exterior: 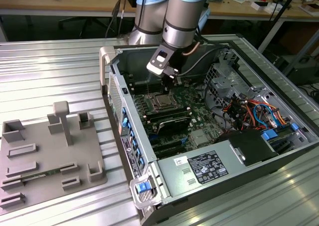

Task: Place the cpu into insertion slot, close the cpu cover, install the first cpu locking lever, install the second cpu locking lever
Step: 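Install the first cpu locking lever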

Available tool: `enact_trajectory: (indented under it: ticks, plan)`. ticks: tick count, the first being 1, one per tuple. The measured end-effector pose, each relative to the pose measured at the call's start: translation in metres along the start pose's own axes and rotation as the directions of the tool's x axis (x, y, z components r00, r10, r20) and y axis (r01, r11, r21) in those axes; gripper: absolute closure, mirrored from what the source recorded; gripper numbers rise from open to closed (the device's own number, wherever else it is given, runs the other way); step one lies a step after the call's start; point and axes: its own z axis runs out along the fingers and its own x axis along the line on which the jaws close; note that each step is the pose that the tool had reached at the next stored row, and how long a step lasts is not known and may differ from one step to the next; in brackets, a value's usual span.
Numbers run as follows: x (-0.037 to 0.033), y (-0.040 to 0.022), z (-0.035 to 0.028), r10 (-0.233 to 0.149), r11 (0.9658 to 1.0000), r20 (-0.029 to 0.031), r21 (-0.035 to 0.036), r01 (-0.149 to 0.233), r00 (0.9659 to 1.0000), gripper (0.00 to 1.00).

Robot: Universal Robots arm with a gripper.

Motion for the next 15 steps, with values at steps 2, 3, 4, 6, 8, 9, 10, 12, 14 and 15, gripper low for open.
enact_trajectory:
  ticks: [2, 3, 4, 6, 8, 9, 10, 12, 14, 15]
  plan:
    - [-0.0007, 0.0004, -0.0141, -0.003, 1.0, 0.0013, -0.0001, 0.003, 1.0, 0.89]
    - [-0.0008, 0.0004, -0.0166, -0.007, 1.0, 0.0013, -0.0004, 0.007, 1.0, 0.89]
    - [-0.0008, 0.0, -0.0177, -0.022, 0.9998, 0.0017, -0.0013, 0.022, 0.9998, 0.89]
    - [-0.0009, 0.0001, -0.0178, -0.081, 0.9967, 0.0006, -0.0047, 0.081, 0.9967, 0.89]
    - [-0.0008, 0.0001, -0.0178, -0.127, 0.9919, -0.0004, -0.0075, 0.127, 0.9919, 0.89]
    - [-0.0008, 0.0001, -0.0178, -0.144, 0.9895, -0.0007, -0.0085, 0.144, 0.9895, 0.89]
    - [-0.0008, 0.0001, -0.0178, -0.171, 0.9852, -0.0012, -0.0102, 0.171, 0.9853, 0.89]
    - [-0.0008, 0.0001, -0.0178, -0.215, 0.9766, -0.002, -0.013, 0.215, 0.9767, 0.89]
    - [-0.0008, 0.0, -0.0178, -0.274, 0.9617, -0.0028, -0.0169, 0.274, 0.9618, 0.89]
    - [-0.0008, 0.0001, -0.0177, -0.293, 0.9559, -0.003, -0.0182, 0.293, 0.9561, 0.89]
